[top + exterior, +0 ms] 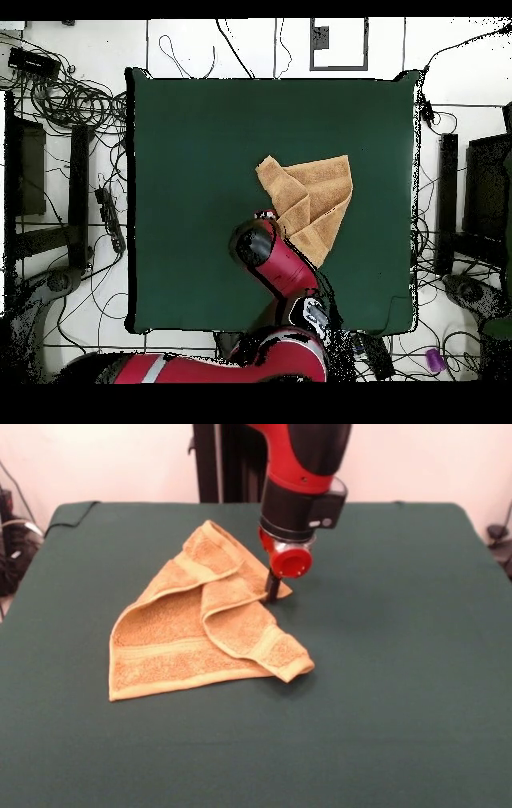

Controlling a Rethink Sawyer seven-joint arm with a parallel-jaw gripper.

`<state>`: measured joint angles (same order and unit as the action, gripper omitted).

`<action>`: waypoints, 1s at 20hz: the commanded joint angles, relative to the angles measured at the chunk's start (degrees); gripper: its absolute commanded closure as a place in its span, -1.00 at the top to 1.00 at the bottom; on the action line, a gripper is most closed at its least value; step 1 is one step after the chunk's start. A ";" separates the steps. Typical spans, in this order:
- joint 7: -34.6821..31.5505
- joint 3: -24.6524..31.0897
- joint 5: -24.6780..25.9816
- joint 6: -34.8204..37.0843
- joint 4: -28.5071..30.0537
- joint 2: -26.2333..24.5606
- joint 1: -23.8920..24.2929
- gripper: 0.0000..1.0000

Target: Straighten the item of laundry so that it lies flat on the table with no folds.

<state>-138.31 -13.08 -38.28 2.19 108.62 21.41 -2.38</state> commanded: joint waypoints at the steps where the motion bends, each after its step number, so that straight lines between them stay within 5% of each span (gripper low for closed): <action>1: -13.15 5.39 -4.69 8.33 -2.48 -4.87 -1.60 -1.00; 11: -13.00 6.86 -5.37 6.86 -2.39 -5.04 -1.11 -1.00; 20: -17.89 8.81 -11.33 6.40 -4.62 -6.26 -3.93 -1.00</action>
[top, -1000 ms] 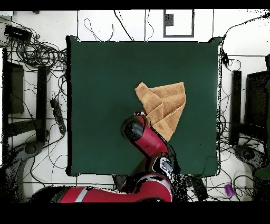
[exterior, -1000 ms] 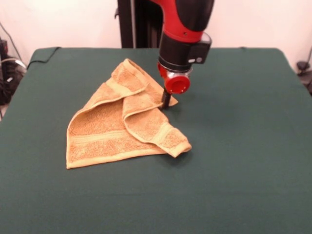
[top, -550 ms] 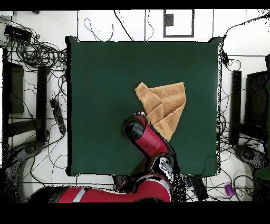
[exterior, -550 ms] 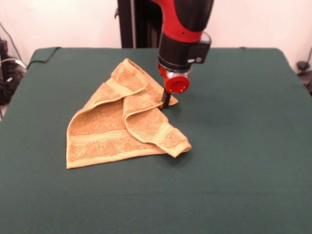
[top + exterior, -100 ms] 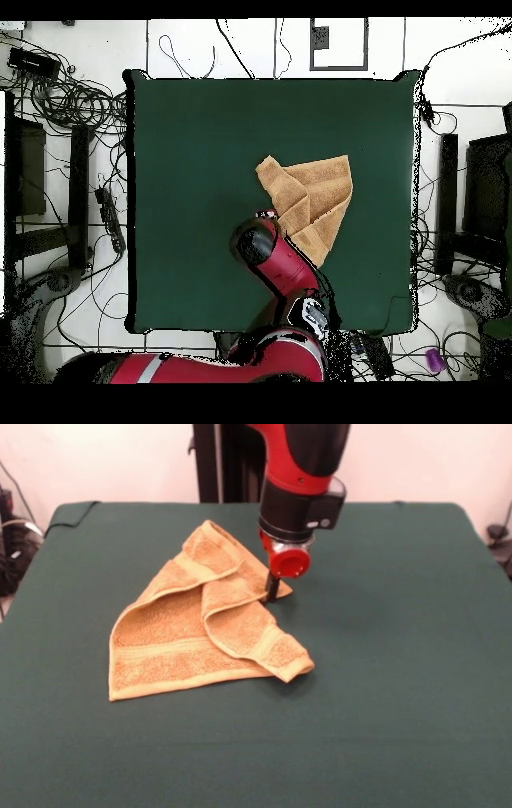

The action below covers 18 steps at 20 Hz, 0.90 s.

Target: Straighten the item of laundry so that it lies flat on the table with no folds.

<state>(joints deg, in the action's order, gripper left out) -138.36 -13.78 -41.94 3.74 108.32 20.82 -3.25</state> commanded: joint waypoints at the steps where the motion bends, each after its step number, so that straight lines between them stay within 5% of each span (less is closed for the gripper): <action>1: -18.02 9.75 -8.28 4.65 -4.17 -5.60 -3.08 -1.00; 18: -22.25 7.62 -17.86 9.39 -8.50 -7.39 -9.24 -1.00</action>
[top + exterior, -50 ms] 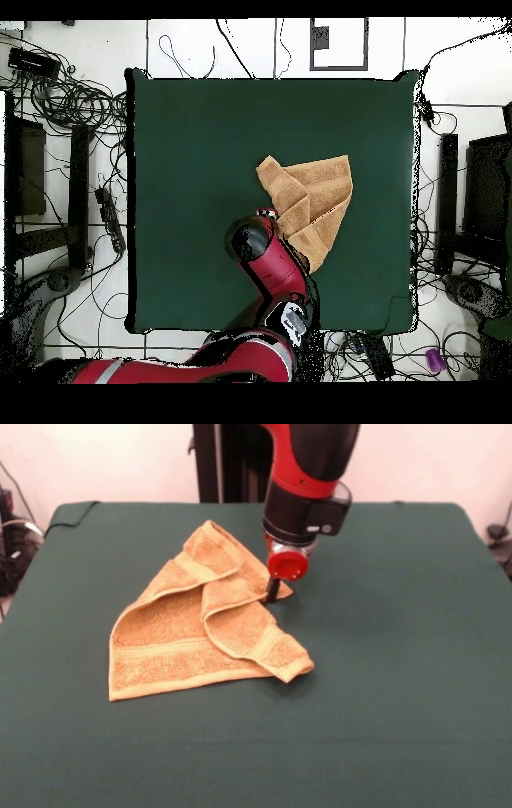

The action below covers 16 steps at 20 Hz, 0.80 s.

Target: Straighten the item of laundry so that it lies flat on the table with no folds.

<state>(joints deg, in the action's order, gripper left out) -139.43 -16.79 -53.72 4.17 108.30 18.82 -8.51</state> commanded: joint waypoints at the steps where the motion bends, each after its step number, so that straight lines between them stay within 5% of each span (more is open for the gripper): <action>1: -21.48 10.28 -6.32 9.23 -8.63 -5.52 -4.29 -1.00; 9: -25.61 7.01 -7.70 12.28 -10.64 -7.02 -7.33 -1.00; 16: -21.68 8.50 -5.79 12.40 -11.58 -6.81 -7.38 -1.00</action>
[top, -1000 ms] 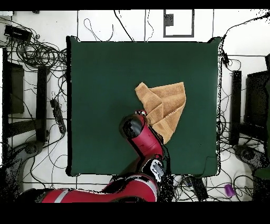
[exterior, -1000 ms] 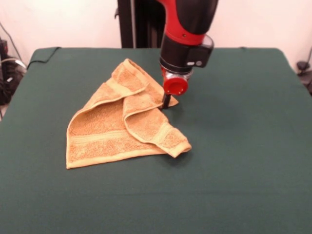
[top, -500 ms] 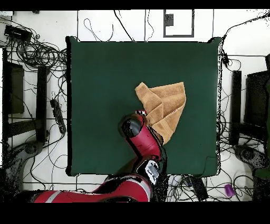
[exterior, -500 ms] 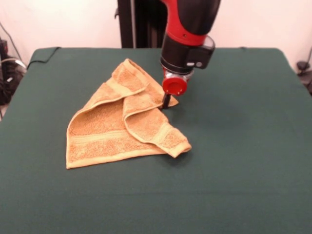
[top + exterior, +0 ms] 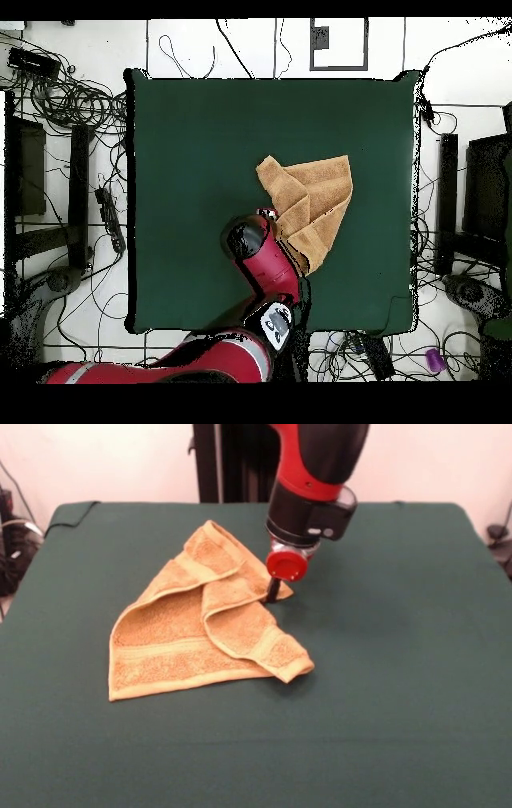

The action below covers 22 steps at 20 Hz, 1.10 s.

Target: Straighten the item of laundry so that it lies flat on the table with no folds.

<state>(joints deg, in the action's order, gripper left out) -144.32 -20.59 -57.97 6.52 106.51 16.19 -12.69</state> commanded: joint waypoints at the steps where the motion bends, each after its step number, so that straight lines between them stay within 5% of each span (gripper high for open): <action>1: -16.30 11.06 0.01 11.66 -11.42 -4.85 -4.54 -1.00; 11: -18.73 5.44 2.77 18.82 -17.82 -8.12 -10.36 -1.00; 22: -14.03 7.91 1.35 16.79 -18.15 -8.14 -9.92 -1.00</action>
<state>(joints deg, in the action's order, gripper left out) -144.44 -25.22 -57.55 15.48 95.10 11.17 -20.83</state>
